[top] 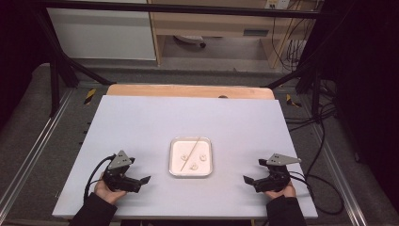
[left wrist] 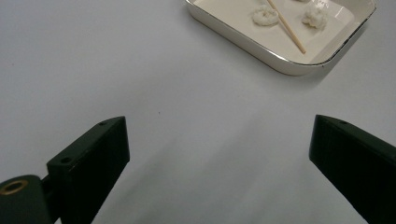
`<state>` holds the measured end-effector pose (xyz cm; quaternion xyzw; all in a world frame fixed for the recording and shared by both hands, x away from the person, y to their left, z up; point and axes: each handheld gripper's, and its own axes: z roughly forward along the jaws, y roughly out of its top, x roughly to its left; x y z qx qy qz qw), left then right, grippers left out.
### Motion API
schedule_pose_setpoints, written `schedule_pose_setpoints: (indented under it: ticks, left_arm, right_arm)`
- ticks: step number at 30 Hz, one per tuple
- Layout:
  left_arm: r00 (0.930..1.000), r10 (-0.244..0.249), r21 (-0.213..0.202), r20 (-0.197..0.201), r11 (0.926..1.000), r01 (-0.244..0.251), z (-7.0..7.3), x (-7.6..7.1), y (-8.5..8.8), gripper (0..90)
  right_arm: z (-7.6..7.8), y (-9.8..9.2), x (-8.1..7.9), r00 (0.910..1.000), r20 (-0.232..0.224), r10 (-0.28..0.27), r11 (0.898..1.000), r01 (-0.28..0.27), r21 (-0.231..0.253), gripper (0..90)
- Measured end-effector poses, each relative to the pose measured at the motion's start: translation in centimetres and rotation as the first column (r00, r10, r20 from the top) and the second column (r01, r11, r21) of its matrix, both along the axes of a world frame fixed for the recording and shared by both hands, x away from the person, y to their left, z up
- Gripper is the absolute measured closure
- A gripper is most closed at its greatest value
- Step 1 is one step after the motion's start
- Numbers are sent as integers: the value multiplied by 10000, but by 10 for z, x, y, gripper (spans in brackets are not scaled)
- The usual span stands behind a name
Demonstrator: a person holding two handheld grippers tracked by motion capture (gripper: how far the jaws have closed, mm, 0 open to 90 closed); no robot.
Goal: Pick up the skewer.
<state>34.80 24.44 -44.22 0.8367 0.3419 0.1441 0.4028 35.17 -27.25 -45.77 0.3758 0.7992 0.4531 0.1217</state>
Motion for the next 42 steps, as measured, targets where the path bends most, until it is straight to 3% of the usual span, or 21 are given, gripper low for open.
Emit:
schedule_pose_setpoints:
  ticks: [10,24,42]
  left_arm:
    - [10000,13,0,48,10000,-13,8,-1,-12,51]
    - [9996,-257,425,-75,9988,260,17,3,-46,83]
    - [9991,50,684,-411,9977,-22,20,15,-83,236]
  right_arm:
    - [0,0,0,10000,-4,-39,10000,39,-32,7]
    - [0,0,0,10000,0,-45,10000,45,-70,7]
    - [0,1,0,10000,-52,-10,10000,9,-82,7]
